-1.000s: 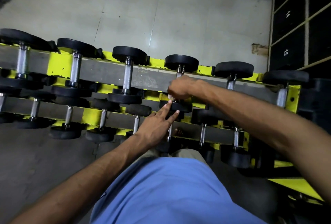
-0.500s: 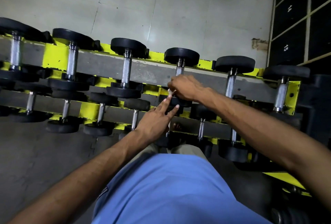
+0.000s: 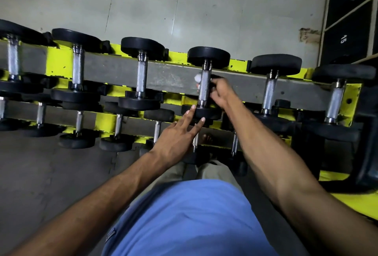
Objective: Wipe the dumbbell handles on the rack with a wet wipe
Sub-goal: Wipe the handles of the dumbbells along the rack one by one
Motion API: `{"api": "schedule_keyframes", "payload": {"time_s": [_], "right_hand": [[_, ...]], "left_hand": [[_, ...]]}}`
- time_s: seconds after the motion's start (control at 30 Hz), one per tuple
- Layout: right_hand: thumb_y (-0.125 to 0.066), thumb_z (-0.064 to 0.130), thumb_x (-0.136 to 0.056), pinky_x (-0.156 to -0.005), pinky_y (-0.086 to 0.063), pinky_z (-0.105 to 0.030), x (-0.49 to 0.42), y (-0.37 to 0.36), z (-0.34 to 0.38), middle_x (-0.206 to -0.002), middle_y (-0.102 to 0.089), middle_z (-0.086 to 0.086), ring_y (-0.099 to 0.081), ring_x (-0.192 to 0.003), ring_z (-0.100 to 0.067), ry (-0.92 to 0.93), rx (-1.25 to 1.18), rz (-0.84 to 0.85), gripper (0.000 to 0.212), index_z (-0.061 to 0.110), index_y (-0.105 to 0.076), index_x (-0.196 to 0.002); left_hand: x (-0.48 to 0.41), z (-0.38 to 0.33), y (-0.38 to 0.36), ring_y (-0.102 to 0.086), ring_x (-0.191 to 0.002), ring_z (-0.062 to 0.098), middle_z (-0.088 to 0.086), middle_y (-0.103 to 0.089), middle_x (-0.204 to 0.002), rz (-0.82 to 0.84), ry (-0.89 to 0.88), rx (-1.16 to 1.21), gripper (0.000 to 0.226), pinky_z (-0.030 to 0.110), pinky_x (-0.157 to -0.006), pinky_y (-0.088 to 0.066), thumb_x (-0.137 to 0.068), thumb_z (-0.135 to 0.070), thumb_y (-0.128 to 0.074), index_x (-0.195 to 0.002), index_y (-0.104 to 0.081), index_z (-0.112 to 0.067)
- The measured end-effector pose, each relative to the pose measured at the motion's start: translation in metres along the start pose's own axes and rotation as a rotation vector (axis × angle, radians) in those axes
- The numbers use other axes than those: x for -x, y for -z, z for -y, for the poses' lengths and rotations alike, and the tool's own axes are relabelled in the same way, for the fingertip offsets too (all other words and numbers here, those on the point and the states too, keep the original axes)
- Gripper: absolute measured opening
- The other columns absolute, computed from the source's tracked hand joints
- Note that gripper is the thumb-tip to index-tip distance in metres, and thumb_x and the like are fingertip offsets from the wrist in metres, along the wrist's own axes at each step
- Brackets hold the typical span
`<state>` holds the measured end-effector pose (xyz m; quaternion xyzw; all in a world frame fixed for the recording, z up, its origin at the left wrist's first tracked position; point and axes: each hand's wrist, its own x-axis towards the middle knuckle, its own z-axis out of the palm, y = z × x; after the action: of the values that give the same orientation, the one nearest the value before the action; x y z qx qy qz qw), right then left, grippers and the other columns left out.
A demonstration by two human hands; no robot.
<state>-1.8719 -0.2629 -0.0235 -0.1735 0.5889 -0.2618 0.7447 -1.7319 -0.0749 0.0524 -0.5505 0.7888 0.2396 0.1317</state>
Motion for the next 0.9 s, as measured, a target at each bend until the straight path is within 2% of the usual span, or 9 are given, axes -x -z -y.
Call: {"api": "schedule_keyframes", "payload": {"time_s": [0.07, 0.17, 0.33, 0.4, 0.47, 0.57, 0.63, 0.77, 0.9], "right_hand": [[-0.03, 0.009, -0.1, -0.075, -0.054, -0.041, -0.011, -0.009, 0.011, -0.085, -0.07, -0.014, -0.06, -0.071, -0.023, -0.036, -0.27, 0.101, 0.037, -0.002, -0.065, -0.103], [-0.032, 0.018, -0.098, -0.074, -0.054, -0.039, -0.021, -0.014, 0.016, -0.082, -0.068, -0.012, -0.058, -0.072, -0.023, -0.03, -0.408, 0.124, 0.039, 0.002, -0.067, -0.094], [-0.048, 0.006, -0.096, -0.065, -0.052, -0.033, -0.017, -0.014, -0.011, -0.088, -0.071, -0.016, -0.066, -0.075, -0.026, 0.174, -0.319, -0.143, 0.018, 0.007, -0.065, -0.098], [-0.064, 0.006, -0.09, -0.07, -0.052, -0.032, -0.009, -0.012, -0.019, -0.089, -0.072, -0.006, -0.065, -0.079, -0.019, 0.44, -0.054, -0.356, 0.008, 0.013, -0.067, -0.092], [-0.071, 0.016, -0.087, -0.065, -0.046, -0.026, 0.004, -0.012, -0.023, -0.093, -0.067, 0.0, -0.06, -0.08, -0.014, 0.731, 0.429, -0.499, 0.006, 0.016, -0.065, -0.089], [-0.068, 0.018, -0.087, -0.055, -0.025, -0.023, 0.02, -0.006, -0.022, -0.106, -0.056, 0.0, -0.052, -0.085, -0.015, 1.116, 1.333, -0.472, 0.013, 0.02, -0.062, -0.099], [-0.068, 0.012, -0.086, -0.053, -0.029, -0.026, 0.019, 0.003, -0.012, -0.113, -0.058, 0.0, -0.055, -0.082, -0.02, 1.288, 1.742, -0.346, 0.022, 0.02, -0.061, -0.106], [-0.062, 0.01, -0.088, -0.049, -0.049, -0.032, 0.014, 0.007, 0.018, -0.121, -0.062, 0.001, -0.065, -0.073, -0.025, 1.243, 2.006, -0.235, 0.026, 0.019, -0.062, -0.113], [-0.056, 0.023, -0.094, -0.056, -0.042, -0.034, 0.028, -0.026, 0.034, -0.107, -0.067, -0.004, -0.069, -0.086, -0.029, 0.951, 2.406, 0.249, 0.019, 0.016, -0.067, -0.108]], "left_hand": [[-0.002, -0.001, -0.001, -0.003, -0.162, 0.03, 0.018, 0.03, -0.169, -0.006, 0.009, 0.003, 0.098, 0.043, -0.117, -0.04, -0.097, -0.006, -0.062, -0.168, 0.002, -0.026], [-0.002, -0.002, 0.0, -0.003, -0.162, 0.03, 0.018, 0.03, -0.169, 0.008, 0.009, 0.0, 0.098, 0.043, -0.118, -0.038, -0.097, -0.006, -0.062, -0.168, 0.002, -0.026], [0.0, -0.001, 0.006, -0.005, -0.162, 0.03, 0.016, 0.031, -0.168, 0.038, 0.002, 0.015, 0.098, 0.044, -0.121, -0.033, -0.097, -0.001, -0.058, -0.168, 0.003, -0.027], [0.001, -0.002, 0.01, -0.001, -0.162, 0.029, 0.016, 0.031, -0.169, 0.055, 0.002, 0.028, 0.096, 0.043, -0.121, -0.033, -0.097, 0.004, -0.053, -0.168, 0.004, -0.026], [0.002, -0.003, 0.012, 0.001, -0.162, 0.029, 0.017, 0.031, -0.169, 0.057, -0.003, 0.033, 0.094, 0.043, -0.12, -0.033, -0.097, 0.005, -0.05, -0.168, 0.004, -0.026], [0.004, 0.0, 0.012, -0.003, -0.162, 0.03, 0.018, 0.029, -0.169, 0.063, -0.012, 0.023, 0.09, 0.043, -0.12, -0.034, -0.099, 0.002, -0.048, -0.168, 0.003, -0.026], [0.003, 0.002, 0.014, -0.008, -0.162, 0.031, 0.018, 0.027, -0.17, 0.056, -0.022, 0.015, 0.089, 0.042, -0.121, -0.033, -0.1, 0.001, -0.049, -0.168, 0.001, -0.027], [0.001, 0.004, 0.018, -0.013, -0.161, 0.031, 0.018, 0.025, -0.171, 0.05, -0.024, 0.003, 0.09, 0.042, -0.121, -0.033, -0.1, -0.001, -0.052, -0.168, 0.001, -0.027], [0.001, 0.0, 0.017, -0.007, -0.162, 0.03, 0.019, 0.024, -0.17, 0.031, -0.02, 0.017, 0.091, 0.043, -0.122, -0.032, -0.099, -0.002, -0.054, -0.169, 0.001, -0.026]]}}
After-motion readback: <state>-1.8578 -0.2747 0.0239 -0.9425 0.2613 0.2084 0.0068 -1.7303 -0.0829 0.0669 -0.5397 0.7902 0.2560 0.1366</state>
